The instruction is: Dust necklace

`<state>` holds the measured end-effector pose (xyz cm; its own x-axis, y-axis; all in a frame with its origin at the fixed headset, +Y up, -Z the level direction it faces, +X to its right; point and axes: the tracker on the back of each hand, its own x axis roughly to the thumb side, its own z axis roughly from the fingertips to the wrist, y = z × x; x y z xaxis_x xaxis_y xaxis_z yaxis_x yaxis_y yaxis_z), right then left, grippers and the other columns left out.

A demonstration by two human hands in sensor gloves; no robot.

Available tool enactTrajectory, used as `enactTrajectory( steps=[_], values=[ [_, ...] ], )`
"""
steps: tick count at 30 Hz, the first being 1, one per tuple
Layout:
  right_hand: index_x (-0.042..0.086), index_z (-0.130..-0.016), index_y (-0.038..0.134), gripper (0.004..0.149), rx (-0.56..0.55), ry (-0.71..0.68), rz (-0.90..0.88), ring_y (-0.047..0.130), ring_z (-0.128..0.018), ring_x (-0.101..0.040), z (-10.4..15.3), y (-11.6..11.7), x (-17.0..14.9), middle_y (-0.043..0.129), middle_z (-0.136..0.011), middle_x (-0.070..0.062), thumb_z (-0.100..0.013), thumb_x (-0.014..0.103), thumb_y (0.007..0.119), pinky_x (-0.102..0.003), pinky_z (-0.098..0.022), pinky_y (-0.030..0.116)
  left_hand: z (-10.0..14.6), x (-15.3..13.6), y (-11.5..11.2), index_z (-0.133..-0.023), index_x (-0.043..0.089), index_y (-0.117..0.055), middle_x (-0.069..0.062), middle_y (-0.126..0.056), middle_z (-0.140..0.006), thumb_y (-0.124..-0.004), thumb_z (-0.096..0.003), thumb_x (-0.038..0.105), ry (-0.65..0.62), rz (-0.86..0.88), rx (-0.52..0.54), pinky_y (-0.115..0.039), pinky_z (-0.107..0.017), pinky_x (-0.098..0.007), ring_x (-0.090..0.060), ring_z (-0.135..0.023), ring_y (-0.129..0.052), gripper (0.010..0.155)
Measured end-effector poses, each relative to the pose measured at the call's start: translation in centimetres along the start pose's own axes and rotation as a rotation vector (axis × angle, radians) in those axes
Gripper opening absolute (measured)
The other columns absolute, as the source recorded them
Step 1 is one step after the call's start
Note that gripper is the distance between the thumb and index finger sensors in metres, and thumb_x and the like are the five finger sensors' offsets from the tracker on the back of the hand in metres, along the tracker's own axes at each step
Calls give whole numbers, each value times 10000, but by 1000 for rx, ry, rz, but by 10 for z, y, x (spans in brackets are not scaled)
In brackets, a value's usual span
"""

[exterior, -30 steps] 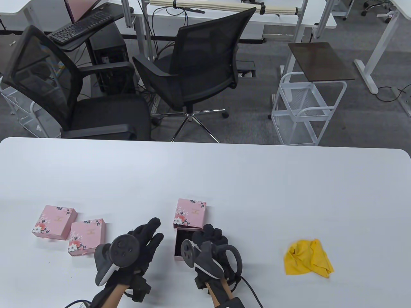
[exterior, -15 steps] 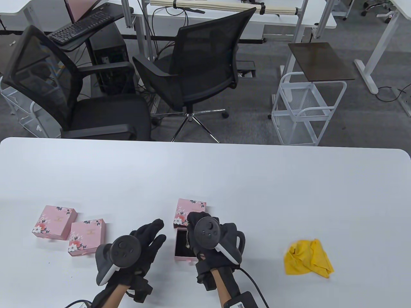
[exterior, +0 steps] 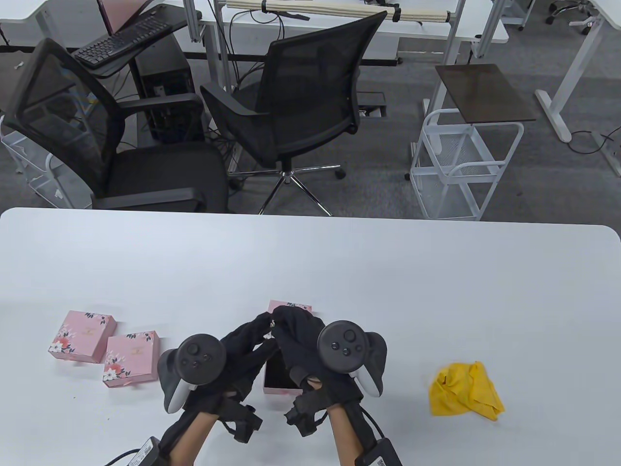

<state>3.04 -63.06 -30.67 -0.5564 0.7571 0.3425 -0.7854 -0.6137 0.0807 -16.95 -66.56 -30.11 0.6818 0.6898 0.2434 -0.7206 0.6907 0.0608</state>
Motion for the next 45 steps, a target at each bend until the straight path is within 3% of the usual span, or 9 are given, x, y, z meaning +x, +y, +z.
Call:
enactTrajectory(
  steps=[3, 7, 10, 15, 23, 28, 35, 41, 45],
  values=[
    [82, -1042, 640, 418, -55, 23, -30, 759, -826, -489, 2, -10, -5, 690, -1035, -267, -666, 248, 712, -598, -643, 659, -6, 8, 5, -879, 243, -923, -9, -1073, -757, -821, -549, 444, -30, 9, -18, -901, -448, -399, -187, -635, -1047, 400],
    [73, -1041, 635, 417, -33, 71, -118, 762, -822, -493, 0, -14, -20, 682, -1036, -275, -676, 259, 712, -599, -638, 661, -14, 9, 13, -882, 248, -922, -1, -1071, -748, -819, -557, 444, -40, 38, -143, -895, -453, -391, -180, -632, -1040, 394],
    [68, -1040, 634, 418, -6, 101, -176, 766, -815, -494, -2, -13, -29, 685, -1032, -281, -679, 261, 715, -598, -633, 665, -21, 4, 16, -892, 240, -918, 1, -1064, -752, -811, -573, 445, -31, 168, -291, -889, -458, -393, -182, -636, -1033, 394],
    [60, -1029, 644, 409, 64, 159, -218, 774, -799, -498, -5, -6, -40, 694, -1019, -286, -691, 284, 698, -601, -627, 666, -27, -8, 19, -893, 218, -918, -11, -1068, -731, -816, -583, 435, 18, 394, -369, -883, -449, -401, -196, -617, -1030, 392],
    [56, -1024, 647, 405, 78, 229, -86, 780, -787, -502, -8, 5, -46, 700, -1010, -294, -694, 285, 695, -602, -619, 669, -27, -18, 17, -907, 189, -903, -18, -1062, -717, -811, -594, 416, 74, 546, -370, -878, -424, -398, -213, -587, -1021, 397],
    [63, -1035, 662, 424, -32, 182, 39, 805, -756, -482, -3, -4, -27, 733, -980, -286, -684, 297, 711, -588, -604, 688, -25, -20, 22, -924, 200, -887, -20, -1051, -750, -805, -598, 417, 91, 577, -308, -875, -440, -398, -207, -613, -1015, 400],
    [80, -1015, 701, 410, -114, 69, 61, 823, -746, -469, 6, -11, 3, 773, -953, -260, -675, 309, 734, -584, -603, 696, -22, -22, 27, -925, 279, -896, -37, -932, -967, -810, -585, 473, 111, 603, -208, -796, -588, -471, -299, -833, -892, 401],
    [30, -1078, 652, 527, -25, 51, 130, 761, -830, -527, 4, 7, 9, 692, -1041, -308, -666, 340, 759, -615, -631, 659, -22, -20, 22, -930, 297, -887, -87, -747, -1126, -812, -580, 485, 98, 596, -190, -667, -686, -555, -418, -975, -690, 404],
    [23, -1059, 673, 524, -65, 50, 129, 787, -812, -513, 3, 22, 6, 722, -1020, -301, -655, 344, 766, -598, -618, 682, -21, -18, 18, -943, 318, -866, -105, -717, -1144, -809, -583, 487, 98, 585, -195, -642, -697, -575, -444, -988, -657, 402]
  ],
)
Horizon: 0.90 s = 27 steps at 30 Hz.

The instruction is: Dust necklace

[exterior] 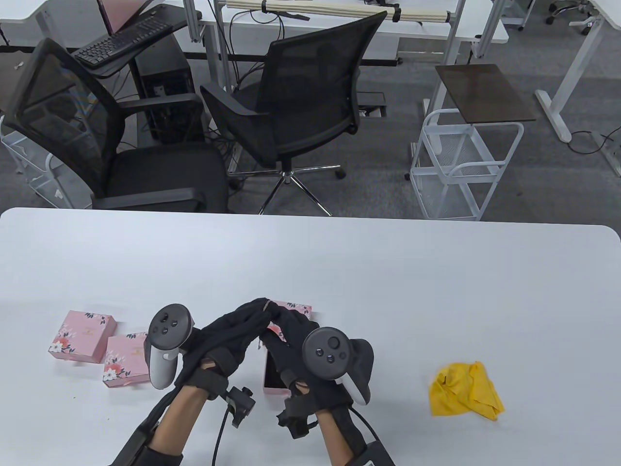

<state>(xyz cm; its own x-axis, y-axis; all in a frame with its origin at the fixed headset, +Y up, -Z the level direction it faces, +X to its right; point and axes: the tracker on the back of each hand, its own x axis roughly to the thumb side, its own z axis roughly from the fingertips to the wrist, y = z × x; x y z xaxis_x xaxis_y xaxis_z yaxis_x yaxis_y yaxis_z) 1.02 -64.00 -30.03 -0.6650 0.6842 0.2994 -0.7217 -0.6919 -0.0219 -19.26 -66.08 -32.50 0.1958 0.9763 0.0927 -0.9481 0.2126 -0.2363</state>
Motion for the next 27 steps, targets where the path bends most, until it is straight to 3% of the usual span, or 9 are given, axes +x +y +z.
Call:
enactTrajectory(
  steps=[8, 18, 27],
  values=[
    [97, -941, 805, 358, -57, -6, -26, 920, -641, -409, 2, 8, 3, 896, -840, -213, -651, 300, 753, -529, -533, 775, 1, 0, 2, -931, 299, -883, -98, -815, -1073, -818, -579, 476, -8, -29, 55, -723, -643, -497, -354, -926, -754, 399],
    [109, -934, 828, 351, 145, -13, 60, 944, -593, -375, -3, 12, 2, 927, -805, -202, -645, 296, 764, -510, -508, 794, 3, 4, 7, -903, 251, -907, -51, -973, -891, -827, -578, 447, -16, -166, 143, -816, -533, -432, -280, -765, -903, 388],
    [118, -934, 831, 348, 295, 19, 181, 943, -599, -370, -8, 34, -8, 928, -807, -195, -644, 299, 766, -512, -517, 790, 9, 12, 20, -915, 260, -891, -21, -1029, -822, -819, -577, 444, -90, -43, 202, -848, -510, -416, -231, -721, -960, 391]
  ],
)
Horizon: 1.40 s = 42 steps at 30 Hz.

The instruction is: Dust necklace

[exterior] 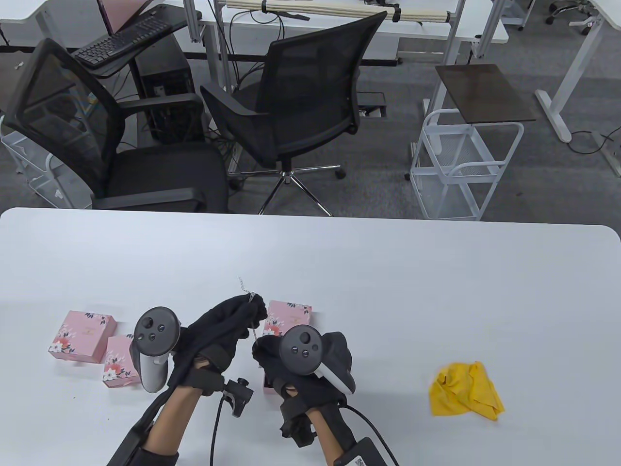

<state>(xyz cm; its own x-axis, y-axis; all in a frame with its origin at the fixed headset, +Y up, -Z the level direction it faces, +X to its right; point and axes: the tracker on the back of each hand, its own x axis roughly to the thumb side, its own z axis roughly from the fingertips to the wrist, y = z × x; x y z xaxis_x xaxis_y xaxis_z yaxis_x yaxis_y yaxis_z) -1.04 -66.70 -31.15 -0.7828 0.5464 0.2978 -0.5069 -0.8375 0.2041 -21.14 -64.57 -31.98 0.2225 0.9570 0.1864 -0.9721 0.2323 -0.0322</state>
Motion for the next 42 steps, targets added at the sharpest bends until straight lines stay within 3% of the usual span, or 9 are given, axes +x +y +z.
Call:
enactTrajectory(
  steps=[22, 33, 37, 42],
  values=[
    [124, -938, 827, 347, 78, 1, -32, 940, -603, -366, -6, 18, 0, 923, -813, -192, -646, 300, 760, -509, -519, 790, 7, 12, 43, -881, 285, -928, -8, -1045, -806, -856, -556, 453, -77, -161, 243, -865, -489, -393, -214, -693, -979, 374],
    [114, -973, 784, 373, 112, 19, -6, 908, -664, -406, -7, 19, -4, 877, -879, -213, -659, 314, 753, -536, -555, 756, 12, 29, 34, -860, 294, -947, -2, -1039, -811, -875, -539, 474, -140, -219, 164, -854, -500, -396, -226, -702, -966, 375],
    [98, -1031, 727, 438, 121, 128, 133, 876, -729, -444, -7, 4, -16, 820, -957, -236, -662, 332, 754, -556, -577, 736, 14, 35, 27, -863, 294, -944, 0, -1036, -817, -873, -541, 475, -167, -210, 128, -850, -504, -400, -228, -709, -961, 377],
    [87, -1054, 697, 479, -86, 303, 162, 861, -747, -462, 12, -45, -65, 799, -976, -251, -656, 345, 768, -561, -578, 731, 15, 37, 26, -862, 294, -947, -2, -1038, -816, -873, -540, 480, -176, -199, 117, -850, -503, -401, -230, -708, -962, 379]
  ],
)
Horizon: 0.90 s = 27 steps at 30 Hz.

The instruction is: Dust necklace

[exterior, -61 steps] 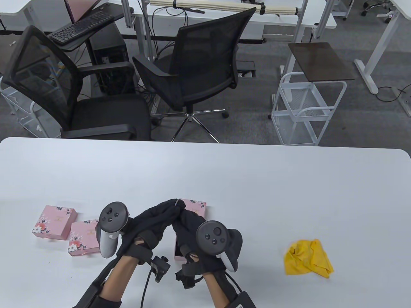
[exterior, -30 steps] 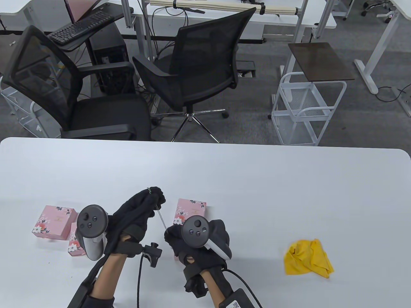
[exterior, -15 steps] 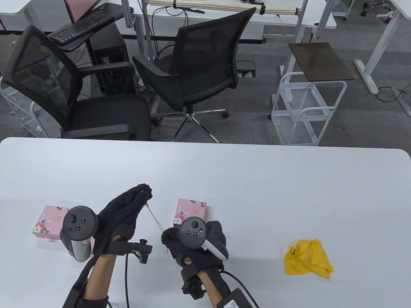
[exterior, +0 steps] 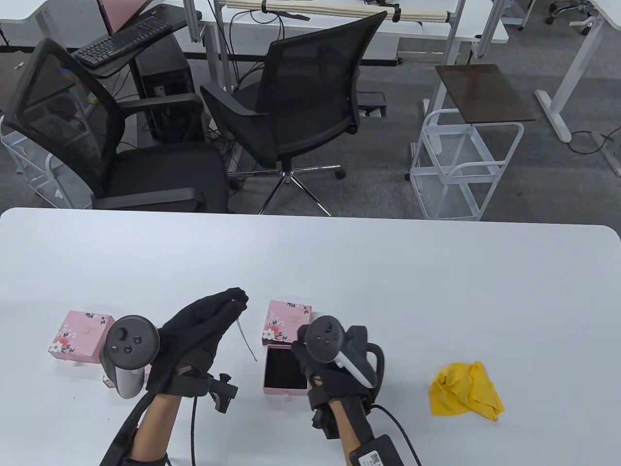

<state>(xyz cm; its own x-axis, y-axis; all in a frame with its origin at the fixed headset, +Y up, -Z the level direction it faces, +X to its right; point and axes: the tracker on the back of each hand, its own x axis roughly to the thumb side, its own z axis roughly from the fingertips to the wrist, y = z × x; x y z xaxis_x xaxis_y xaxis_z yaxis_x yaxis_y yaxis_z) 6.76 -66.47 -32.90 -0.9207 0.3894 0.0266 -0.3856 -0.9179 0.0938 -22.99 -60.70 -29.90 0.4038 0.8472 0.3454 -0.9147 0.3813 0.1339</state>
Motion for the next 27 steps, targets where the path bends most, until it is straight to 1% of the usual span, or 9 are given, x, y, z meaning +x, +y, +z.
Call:
enactTrajectory(
  steps=[2, 7, 10, 13, 16, 18, 24, 25, 27],
  values=[
    [82, -1064, 682, 498, -42, 91, 31, 853, -758, -467, 1, -23, -39, 786, -988, -255, -655, 353, 767, -561, -581, 729, 1, 1, 1, -864, 295, -943, 0, -1036, -818, -872, -541, 480, -3, -2, 5, -849, -505, -401, -230, -711, -960, 379],
    [68, -1091, 643, 551, -104, 294, 170, 818, -796, -497, 15, -55, -117, 745, -1020, -276, -650, 373, 772, -580, -598, 708, 1, 3, 3, -866, 296, -941, -1, -1033, -823, -869, -545, 479, -7, 18, 2, -846, -509, -402, -231, -714, -957, 377],
    [67, -1104, 624, 568, -47, 411, 252, 794, -822, -514, 26, -57, -161, 716, -1045, -285, -651, 377, 769, -591, -611, 695, 1, 3, 3, -867, 294, -941, -1, -1033, -823, -868, -545, 479, -8, 29, -1, -846, -508, -402, -233, -714, -957, 378],
    [78, -1114, 609, 567, 10, 499, 281, 759, -852, -535, 35, -49, -195, 681, -1072, -297, -653, 365, 768, -607, -627, 673, 1, 3, 4, -868, 293, -941, -4, -1034, -822, -868, -546, 478, -10, 33, -1, -845, -509, -403, -233, -715, -957, 378],
    [81, -1122, 598, 578, 71, 552, 301, 727, -879, -555, 40, -37, -213, 647, -1095, -308, -651, 365, 773, -624, -638, 655, 2, 3, 4, -869, 294, -939, -3, -1033, -823, -867, -548, 477, -12, 36, -1, -845, -508, -403, -233, -714, -957, 376],
    [67, -1147, 552, 631, 124, 582, 322, 684, -905, -586, 39, -27, -220, 594, -1124, -328, -650, 389, 770, -641, -653, 634, 2, 3, 4, -869, 295, -939, 0, -1032, -823, -865, -549, 477, -13, 35, -2, -846, -508, -402, -231, -714, -957, 375],
    [62, -1177, 479, 725, 183, 608, 354, 627, -942, -614, 24, 3, -223, 500, -1168, -350, -632, 444, 767, -666, -668, 607, 2, 3, 2, -870, 292, -939, -2, -1032, -822, -865, -549, 477, -12, 23, -11, -846, -507, -402, -233, -713, -957, 378],
    [57, -1173, 476, 719, 185, 614, 370, 627, -935, -617, 22, 7, -221, 462, -1167, -368, -631, 435, 761, -662, -667, 611, 2, 3, 1, -870, 292, -938, -2, -1033, -822, -866, -548, 476, -12, 24, -12, -846, -506, -403, -234, -712, -957, 378],
    [89, -1143, 557, 648, 113, 589, 418, 694, -908, -577, 19, 8, -216, 548, -1141, -340, -619, 404, 772, -634, -655, 645, 3, 3, 1, -868, 293, -940, -2, -1033, -821, -865, -548, 477, -10, 24, -14, -846, -507, -402, -230, -713, -957, 376]
  ],
)
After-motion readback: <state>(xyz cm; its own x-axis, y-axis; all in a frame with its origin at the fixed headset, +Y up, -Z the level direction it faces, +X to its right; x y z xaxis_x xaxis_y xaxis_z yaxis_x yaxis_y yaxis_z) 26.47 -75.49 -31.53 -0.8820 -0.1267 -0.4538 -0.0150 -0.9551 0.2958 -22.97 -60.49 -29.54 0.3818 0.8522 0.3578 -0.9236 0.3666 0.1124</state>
